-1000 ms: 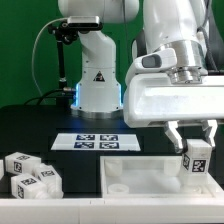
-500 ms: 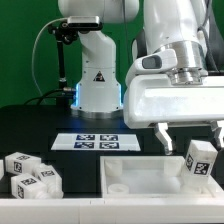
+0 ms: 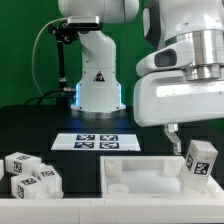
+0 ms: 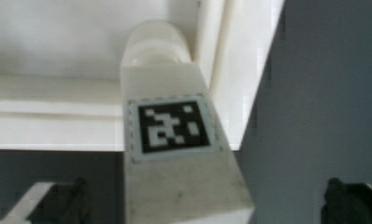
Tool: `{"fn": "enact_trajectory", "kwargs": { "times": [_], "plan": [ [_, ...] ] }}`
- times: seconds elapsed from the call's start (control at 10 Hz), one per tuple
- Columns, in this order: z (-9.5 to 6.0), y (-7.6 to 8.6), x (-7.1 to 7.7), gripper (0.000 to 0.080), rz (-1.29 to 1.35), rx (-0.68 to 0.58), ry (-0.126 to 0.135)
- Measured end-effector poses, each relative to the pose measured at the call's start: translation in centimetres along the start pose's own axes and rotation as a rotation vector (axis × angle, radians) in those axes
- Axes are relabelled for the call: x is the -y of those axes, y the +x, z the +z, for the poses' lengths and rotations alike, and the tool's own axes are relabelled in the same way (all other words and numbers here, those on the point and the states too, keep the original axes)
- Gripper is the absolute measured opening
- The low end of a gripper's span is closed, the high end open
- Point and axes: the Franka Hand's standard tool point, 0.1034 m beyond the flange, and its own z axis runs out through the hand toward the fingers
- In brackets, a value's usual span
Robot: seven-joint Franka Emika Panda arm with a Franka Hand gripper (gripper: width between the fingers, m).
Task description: Assemble one leg
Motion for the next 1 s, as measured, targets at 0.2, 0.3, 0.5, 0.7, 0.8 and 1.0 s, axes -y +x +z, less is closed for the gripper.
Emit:
{"fn": "enact_trajectory", "kwargs": {
  "times": [0.2,0.3,0.5,0.7,0.8,1.0],
  "plan": [
    [0.0,0.3,-1.2,0.0649,-0.028,0.128,0.005],
    [0.0,0.0,-1.4,0.0649,-0.015,0.163,0.004],
    [0.0,0.0,-1.4,0.0649,-0.016,0.170,0.006],
    [0.0,0.1,-1.9,0.0649,0.007,0.168,0.002],
    [0.0,0.1,-2.1,0.0649,0.015,0.165,0.000],
    [0.1,0.1,-2.0,0.0501,0.058,0.165,-0.003]
  ]
}}
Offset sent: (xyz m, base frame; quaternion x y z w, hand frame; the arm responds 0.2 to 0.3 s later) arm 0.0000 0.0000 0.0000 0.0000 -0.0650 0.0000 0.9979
